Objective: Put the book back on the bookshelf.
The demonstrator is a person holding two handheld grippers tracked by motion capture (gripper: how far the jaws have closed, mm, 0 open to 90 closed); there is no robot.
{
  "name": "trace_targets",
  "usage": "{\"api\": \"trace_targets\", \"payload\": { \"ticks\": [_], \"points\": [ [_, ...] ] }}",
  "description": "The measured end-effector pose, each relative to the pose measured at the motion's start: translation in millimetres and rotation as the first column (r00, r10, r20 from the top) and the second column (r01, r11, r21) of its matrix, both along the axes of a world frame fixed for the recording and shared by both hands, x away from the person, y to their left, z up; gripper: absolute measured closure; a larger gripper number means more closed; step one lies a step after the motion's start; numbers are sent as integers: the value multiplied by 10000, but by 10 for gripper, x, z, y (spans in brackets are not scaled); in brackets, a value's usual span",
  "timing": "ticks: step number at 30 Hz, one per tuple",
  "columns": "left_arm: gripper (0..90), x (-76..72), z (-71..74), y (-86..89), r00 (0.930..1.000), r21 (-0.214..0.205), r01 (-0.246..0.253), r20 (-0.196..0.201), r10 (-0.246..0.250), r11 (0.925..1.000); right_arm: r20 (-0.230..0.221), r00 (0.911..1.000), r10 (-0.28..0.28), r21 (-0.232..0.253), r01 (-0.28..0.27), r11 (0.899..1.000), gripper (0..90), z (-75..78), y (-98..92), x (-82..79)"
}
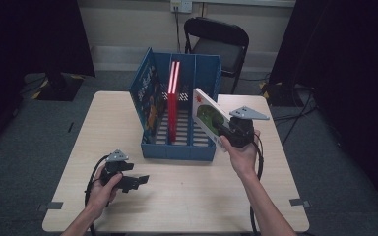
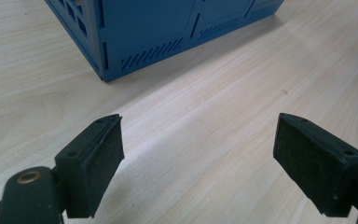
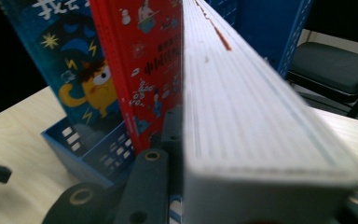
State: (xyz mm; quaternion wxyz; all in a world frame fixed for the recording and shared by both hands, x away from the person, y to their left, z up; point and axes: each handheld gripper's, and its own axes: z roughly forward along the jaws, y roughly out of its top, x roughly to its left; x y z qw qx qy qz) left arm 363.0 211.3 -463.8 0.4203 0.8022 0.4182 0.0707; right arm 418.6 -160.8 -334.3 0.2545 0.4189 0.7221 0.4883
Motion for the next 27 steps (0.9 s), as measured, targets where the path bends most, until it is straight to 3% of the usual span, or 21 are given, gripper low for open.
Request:
{"api": "trace_targets", "payload": {
  "ticks": [10,27],
  "points": [
    [157,5,-4,11,10000,13,-52,-45,52,10000,399,9969,-673,-135,679,9976,764,30,120,164],
    [157,13,-8,17,9999,-5,-114,-103,114,9999,66,9874,-1582,-406,1583,9866,764,-121,274,433]
  ]
}}
